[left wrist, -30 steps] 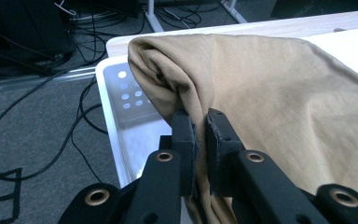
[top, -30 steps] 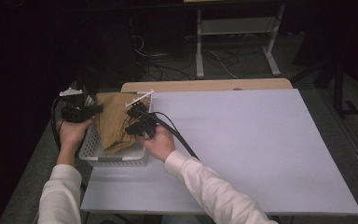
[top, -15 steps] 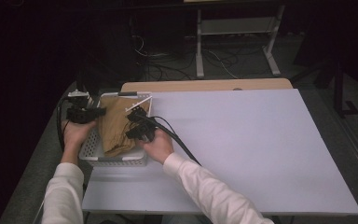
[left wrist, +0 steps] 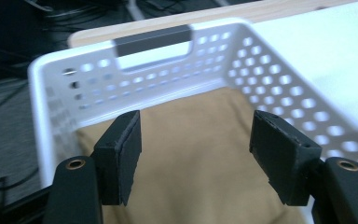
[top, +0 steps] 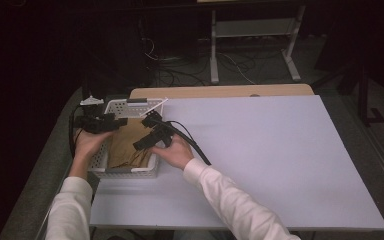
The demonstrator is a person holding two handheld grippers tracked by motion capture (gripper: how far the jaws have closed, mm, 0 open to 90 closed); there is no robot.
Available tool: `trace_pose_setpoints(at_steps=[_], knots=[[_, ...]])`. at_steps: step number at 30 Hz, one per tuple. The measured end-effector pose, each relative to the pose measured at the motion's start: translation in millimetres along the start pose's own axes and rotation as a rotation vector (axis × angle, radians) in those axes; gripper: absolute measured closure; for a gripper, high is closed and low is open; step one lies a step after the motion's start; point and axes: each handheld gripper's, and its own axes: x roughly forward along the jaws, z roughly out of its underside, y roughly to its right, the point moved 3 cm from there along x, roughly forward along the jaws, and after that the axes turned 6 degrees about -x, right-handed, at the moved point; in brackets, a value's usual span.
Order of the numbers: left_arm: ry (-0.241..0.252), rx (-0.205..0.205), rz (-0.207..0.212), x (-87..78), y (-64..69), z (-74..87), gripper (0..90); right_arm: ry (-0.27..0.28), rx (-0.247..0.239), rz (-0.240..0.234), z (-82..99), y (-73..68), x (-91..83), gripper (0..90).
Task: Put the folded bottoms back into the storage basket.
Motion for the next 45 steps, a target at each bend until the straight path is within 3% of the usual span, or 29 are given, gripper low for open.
trace_pose_setpoints(at_steps=[2,4,11,16,45], knots=[[-0.001,0.000,0.007,0.5,3.0,-1.0,28.3,-0.001,-0.010,0.014,0.5,1.8,-4.1,9.7],[-0.001,-0.007,0.015,1.1,6.3,-2.5,22.5,-0.002,-0.009,0.007,1.2,3.4,-8.1,1.0],[-0.024,-0.009,0.037,6.5,19.5,-6.0,0.8,-0.012,-0.032,0.005,6.9,11.4,-20.5,0.0],[-0.004,-0.001,0.040,5.3,26.8,-7.0,0.4,-0.032,-0.038,0.015,12.0,18.6,-30.0,0.0],[0.086,0.030,0.043,-14.5,55.2,-4.9,0.4,0.027,-0.055,0.054,47.6,55.5,-94.6,0.0]])
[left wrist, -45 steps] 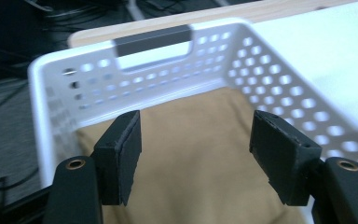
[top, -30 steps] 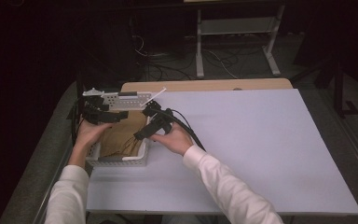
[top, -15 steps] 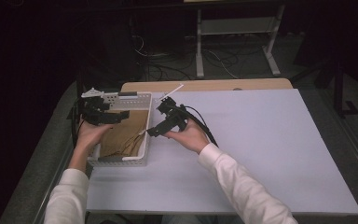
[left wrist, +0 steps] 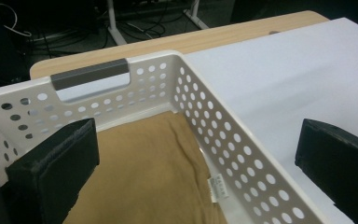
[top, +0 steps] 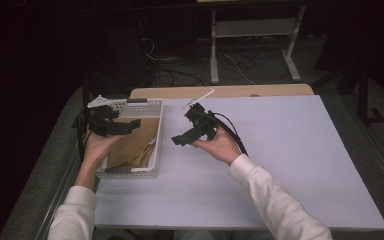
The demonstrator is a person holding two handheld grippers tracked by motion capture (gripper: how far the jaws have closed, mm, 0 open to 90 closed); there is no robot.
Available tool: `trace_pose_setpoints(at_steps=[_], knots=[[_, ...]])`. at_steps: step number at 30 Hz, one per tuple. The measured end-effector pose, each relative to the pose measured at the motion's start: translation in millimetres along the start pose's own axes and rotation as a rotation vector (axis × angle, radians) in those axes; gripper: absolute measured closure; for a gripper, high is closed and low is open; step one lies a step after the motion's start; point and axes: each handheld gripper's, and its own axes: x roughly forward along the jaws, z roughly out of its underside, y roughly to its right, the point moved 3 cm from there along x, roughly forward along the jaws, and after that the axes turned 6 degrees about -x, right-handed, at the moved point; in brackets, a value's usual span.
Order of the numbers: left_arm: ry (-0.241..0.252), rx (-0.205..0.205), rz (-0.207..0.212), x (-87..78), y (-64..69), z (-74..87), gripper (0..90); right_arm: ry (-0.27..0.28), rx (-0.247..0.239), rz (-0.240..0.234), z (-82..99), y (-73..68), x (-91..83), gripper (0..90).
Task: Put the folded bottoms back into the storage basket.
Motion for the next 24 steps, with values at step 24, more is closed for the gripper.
trace_pose_setpoints(at_steps=[24], knots=[[0.061,0.020,0.000,-14.8,31.9,17.6,0.4,0.063,0.051,0.049,50.3,32.5,-47.5,0.0]])
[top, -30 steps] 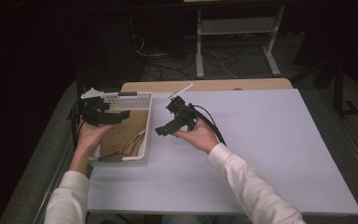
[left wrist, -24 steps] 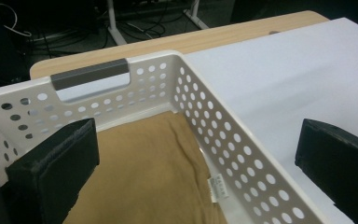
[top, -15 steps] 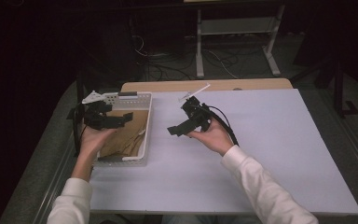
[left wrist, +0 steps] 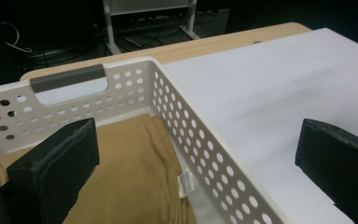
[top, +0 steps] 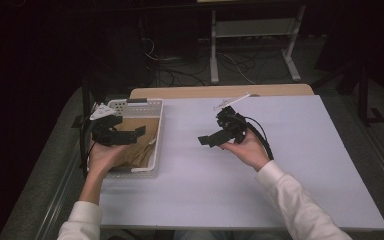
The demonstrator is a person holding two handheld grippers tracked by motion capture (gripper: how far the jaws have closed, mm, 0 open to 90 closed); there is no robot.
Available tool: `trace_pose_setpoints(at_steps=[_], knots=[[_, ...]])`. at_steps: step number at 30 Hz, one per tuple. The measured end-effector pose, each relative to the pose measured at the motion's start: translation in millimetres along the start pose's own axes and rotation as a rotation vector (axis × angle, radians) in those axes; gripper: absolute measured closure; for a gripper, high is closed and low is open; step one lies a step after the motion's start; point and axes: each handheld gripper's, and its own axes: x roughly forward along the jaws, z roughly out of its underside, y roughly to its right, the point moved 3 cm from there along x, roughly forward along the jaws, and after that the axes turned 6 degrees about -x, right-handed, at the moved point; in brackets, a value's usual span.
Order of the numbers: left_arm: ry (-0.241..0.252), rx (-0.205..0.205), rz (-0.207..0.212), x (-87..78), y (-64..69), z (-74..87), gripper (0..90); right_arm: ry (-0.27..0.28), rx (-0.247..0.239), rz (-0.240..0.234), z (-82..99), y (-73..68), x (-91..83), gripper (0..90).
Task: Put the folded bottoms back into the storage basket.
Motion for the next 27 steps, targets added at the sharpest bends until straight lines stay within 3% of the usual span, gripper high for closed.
trace_pose_setpoints(at_steps=[8,11,22,27], knots=[[0.021,0.013,0.006,-5.7,10.7,3.5,0.4,0.022,0.014,0.026,17.5,10.8,-17.2,0.0],[0.031,0.000,0.023,-7.5,14.7,6.6,0.4,0.028,0.012,0.031,24.4,14.3,-22.6,0.0],[0.041,0.013,0.002,-13.5,20.8,22.8,0.4,0.048,0.041,0.064,53.3,28.6,-43.5,0.0],[0.041,0.018,0.015,-14.3,27.3,29.9,0.4,0.068,0.051,0.078,65.2,31.3,-52.7,0.0]])
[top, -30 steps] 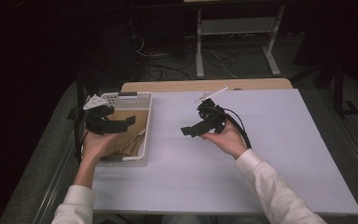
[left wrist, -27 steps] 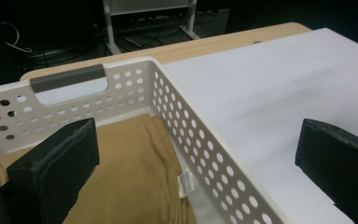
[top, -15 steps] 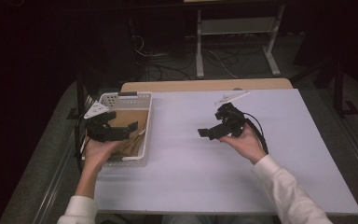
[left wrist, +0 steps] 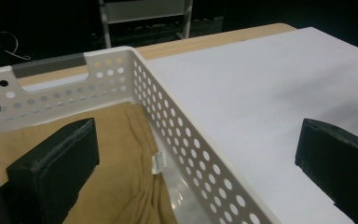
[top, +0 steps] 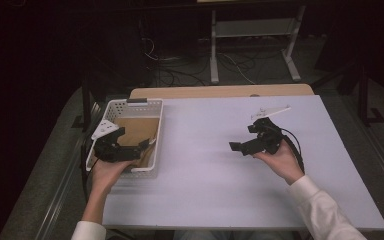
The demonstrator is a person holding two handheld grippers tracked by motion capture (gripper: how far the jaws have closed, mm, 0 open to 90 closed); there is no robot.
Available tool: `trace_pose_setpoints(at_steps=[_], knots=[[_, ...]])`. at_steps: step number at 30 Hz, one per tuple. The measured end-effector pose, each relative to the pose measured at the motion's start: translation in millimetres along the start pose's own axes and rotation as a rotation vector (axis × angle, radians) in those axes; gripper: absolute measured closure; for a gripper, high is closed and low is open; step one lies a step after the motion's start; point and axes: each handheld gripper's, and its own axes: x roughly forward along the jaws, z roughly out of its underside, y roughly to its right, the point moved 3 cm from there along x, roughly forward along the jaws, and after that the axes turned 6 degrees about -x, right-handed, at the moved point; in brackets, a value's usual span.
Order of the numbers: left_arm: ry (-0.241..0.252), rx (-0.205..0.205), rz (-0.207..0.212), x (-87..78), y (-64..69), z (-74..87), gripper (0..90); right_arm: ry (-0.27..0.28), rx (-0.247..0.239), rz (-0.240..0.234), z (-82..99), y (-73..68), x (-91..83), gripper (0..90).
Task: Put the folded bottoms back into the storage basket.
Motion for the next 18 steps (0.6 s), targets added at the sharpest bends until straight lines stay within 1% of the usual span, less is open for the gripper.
trace_pose_setpoints(at_steps=[3,7,9,16,18], knots=[[-0.004,0.014,-0.002,-0.5,4.8,4.2,0.4,0.009,0.003,0.002,6.7,1.7,-6.1,0.0],[0.001,0.009,0.009,-0.6,8.1,9.9,0.4,0.033,0.014,0.013,16.1,4.0,-14.5,0.0],[-0.006,0.010,0.014,0.1,9.3,13.1,0.4,0.040,0.018,0.014,20.0,4.3,-17.4,0.0],[0.005,0.017,0.016,-0.8,15.9,18.8,0.4,0.052,0.029,0.021,35.5,6.2,-26.1,0.0],[0.021,0.017,0.017,-2.1,17.3,19.7,0.4,0.055,0.035,0.022,39.3,6.6,-27.6,0.0]])
